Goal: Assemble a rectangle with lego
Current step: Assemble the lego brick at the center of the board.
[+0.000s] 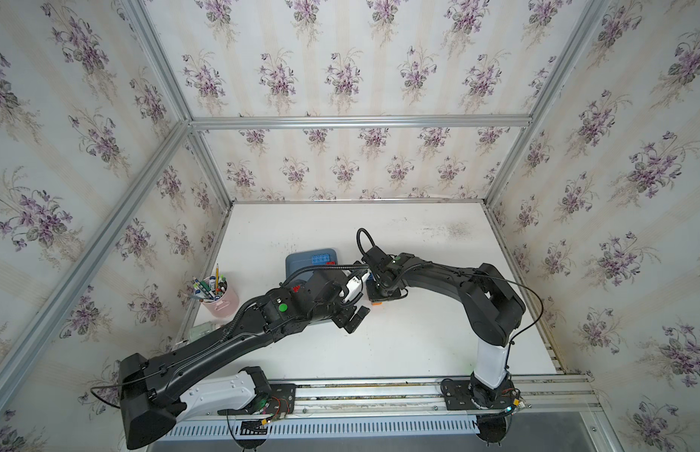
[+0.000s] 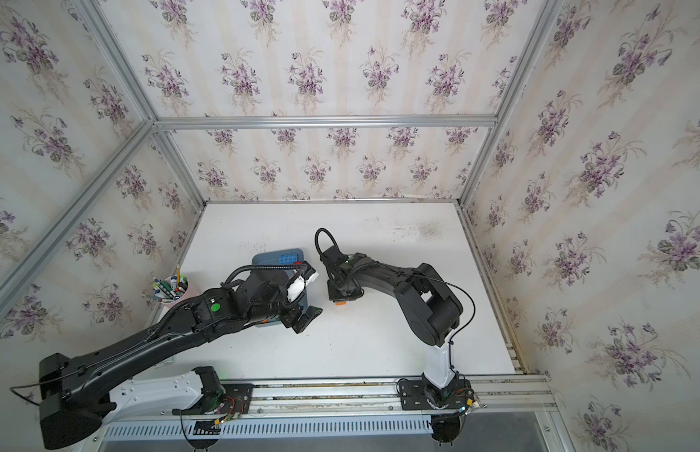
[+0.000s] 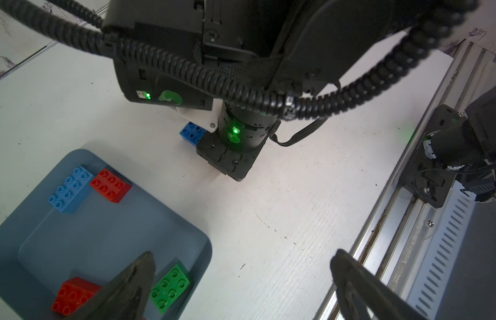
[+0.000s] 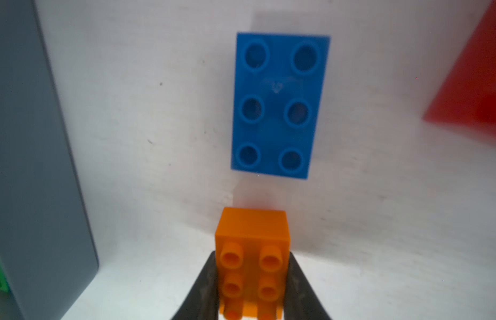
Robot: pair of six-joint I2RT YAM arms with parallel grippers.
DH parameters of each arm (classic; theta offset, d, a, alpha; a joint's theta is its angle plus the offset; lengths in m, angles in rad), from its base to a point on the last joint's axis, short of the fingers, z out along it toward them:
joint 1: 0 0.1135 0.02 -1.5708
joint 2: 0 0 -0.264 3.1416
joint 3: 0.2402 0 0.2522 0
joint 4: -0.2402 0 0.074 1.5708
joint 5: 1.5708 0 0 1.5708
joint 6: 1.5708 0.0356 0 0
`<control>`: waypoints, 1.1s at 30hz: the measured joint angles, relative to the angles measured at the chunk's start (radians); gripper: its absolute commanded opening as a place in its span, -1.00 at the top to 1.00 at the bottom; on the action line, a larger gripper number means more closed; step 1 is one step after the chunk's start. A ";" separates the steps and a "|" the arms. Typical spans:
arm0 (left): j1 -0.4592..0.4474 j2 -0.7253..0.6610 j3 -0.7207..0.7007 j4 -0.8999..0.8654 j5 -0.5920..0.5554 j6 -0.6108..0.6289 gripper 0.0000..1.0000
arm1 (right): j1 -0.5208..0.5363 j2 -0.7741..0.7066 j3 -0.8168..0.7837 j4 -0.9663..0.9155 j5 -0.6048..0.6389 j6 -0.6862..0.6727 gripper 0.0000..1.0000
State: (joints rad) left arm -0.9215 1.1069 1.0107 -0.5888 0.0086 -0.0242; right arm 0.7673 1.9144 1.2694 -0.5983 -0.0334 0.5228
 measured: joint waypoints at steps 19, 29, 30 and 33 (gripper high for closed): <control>0.000 0.016 0.000 -0.005 -0.006 0.000 -1.00 | 0.002 0.040 0.024 0.007 0.043 0.000 0.31; 0.000 0.039 0.010 -0.005 -0.006 0.000 -1.00 | -0.008 0.047 0.028 0.021 0.047 -0.003 0.30; 0.000 0.040 0.010 -0.005 -0.006 0.000 -1.00 | -0.009 0.047 0.027 0.024 0.047 -0.003 0.30; 0.000 0.042 0.010 -0.005 -0.006 0.001 -1.00 | -0.013 0.048 0.027 0.029 0.046 -0.003 0.30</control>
State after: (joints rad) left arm -0.9215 1.1484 1.0203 -0.5941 0.0029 -0.0235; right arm 0.7540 1.9625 1.2961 -0.5690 0.0124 0.5198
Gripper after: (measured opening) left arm 0.998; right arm 0.353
